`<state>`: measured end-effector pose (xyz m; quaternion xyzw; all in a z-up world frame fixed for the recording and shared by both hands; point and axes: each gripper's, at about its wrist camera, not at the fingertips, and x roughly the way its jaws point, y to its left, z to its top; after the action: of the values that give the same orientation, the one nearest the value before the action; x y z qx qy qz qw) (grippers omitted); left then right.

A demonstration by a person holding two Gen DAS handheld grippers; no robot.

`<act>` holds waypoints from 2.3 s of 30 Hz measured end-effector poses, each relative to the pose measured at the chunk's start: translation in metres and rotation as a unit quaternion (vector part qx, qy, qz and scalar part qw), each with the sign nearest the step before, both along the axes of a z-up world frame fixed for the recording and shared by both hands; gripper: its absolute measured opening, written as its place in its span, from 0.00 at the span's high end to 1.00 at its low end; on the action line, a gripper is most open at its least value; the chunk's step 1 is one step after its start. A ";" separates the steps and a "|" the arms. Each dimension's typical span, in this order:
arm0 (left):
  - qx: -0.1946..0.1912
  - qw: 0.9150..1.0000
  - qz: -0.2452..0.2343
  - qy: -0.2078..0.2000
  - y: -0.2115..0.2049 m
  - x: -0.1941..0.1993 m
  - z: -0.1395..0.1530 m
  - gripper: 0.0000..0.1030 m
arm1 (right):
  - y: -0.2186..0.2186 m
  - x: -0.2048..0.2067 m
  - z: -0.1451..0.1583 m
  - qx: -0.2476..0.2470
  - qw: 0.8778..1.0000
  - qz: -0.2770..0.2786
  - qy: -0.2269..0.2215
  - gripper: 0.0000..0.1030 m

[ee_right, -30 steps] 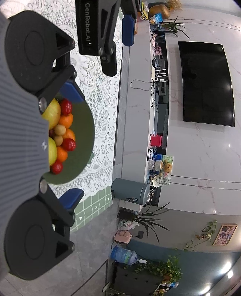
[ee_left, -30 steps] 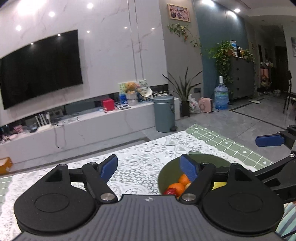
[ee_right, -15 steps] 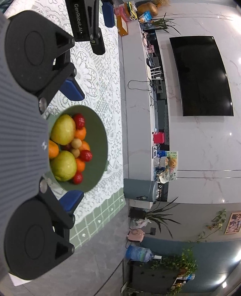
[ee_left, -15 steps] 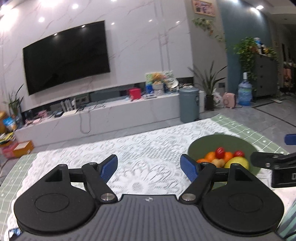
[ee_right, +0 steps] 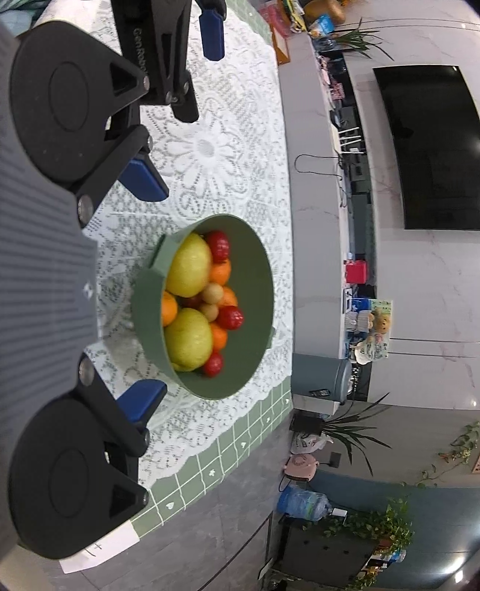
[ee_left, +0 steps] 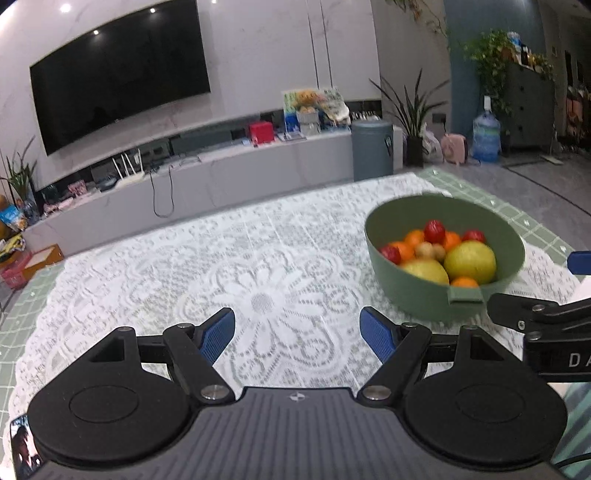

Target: Organize fruits

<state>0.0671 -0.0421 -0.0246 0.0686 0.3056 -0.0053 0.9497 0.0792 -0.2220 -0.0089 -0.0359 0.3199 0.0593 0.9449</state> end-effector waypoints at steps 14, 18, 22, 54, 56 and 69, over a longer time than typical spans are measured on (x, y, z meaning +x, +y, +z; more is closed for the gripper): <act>-0.012 0.999 0.005 0.039 0.004 -0.001 -0.012 0.12 | 0.003 0.001 -0.014 -0.009 1.000 -0.007 0.024 0.04; -0.014 0.999 0.007 0.038 0.005 0.000 -0.011 0.12 | 0.004 0.001 -0.014 -0.011 1.000 -0.007 0.025 0.04; -0.017 0.999 0.009 0.038 0.008 0.000 -0.011 0.12 | 0.005 0.001 -0.015 -0.014 1.000 -0.006 0.023 0.04; -0.026 0.999 0.016 0.037 0.013 -0.003 -0.008 0.12 | 0.007 0.000 -0.017 -0.017 0.999 -0.005 0.028 0.04; -0.028 0.999 0.017 0.038 0.013 -0.004 -0.008 0.12 | 0.007 0.000 -0.017 -0.018 0.999 -0.004 0.028 0.04; -0.032 0.999 0.018 0.039 0.014 -0.006 -0.007 0.12 | 0.007 0.000 -0.017 -0.018 0.999 -0.005 0.028 0.04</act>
<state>0.0614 -0.0284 -0.0311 0.0323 0.3428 -0.0012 0.9388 0.0792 -0.2152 -0.0257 -0.0493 0.3476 0.0498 0.9350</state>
